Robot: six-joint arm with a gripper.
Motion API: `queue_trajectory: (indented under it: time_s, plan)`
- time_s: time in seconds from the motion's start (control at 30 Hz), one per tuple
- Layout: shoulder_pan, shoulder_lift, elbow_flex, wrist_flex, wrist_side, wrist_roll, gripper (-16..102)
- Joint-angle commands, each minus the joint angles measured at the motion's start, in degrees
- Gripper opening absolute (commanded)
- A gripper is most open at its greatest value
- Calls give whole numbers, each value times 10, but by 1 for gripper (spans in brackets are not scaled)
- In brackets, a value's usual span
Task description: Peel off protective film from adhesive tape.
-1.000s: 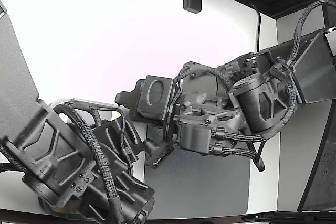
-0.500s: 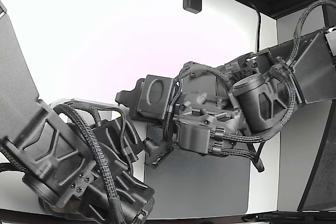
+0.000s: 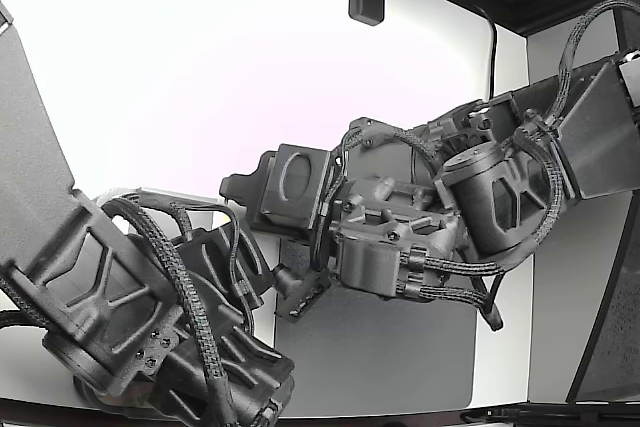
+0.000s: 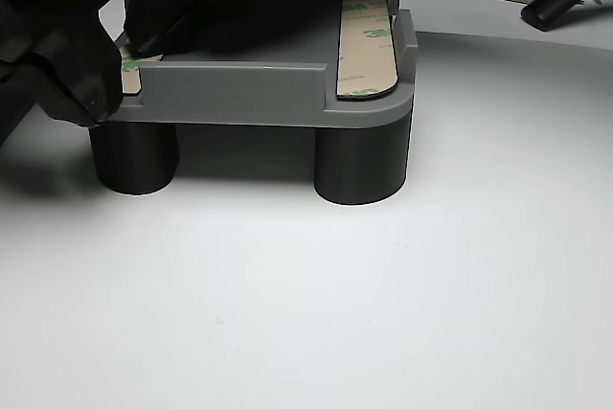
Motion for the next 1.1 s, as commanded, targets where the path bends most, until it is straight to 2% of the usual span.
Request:
queue_trajectory:
  time_s: [0.0,1.07]
  plan:
    - [-2,7,-21,-3,4,2,-11]
    - [8,5,-29,12,4,17,-11]
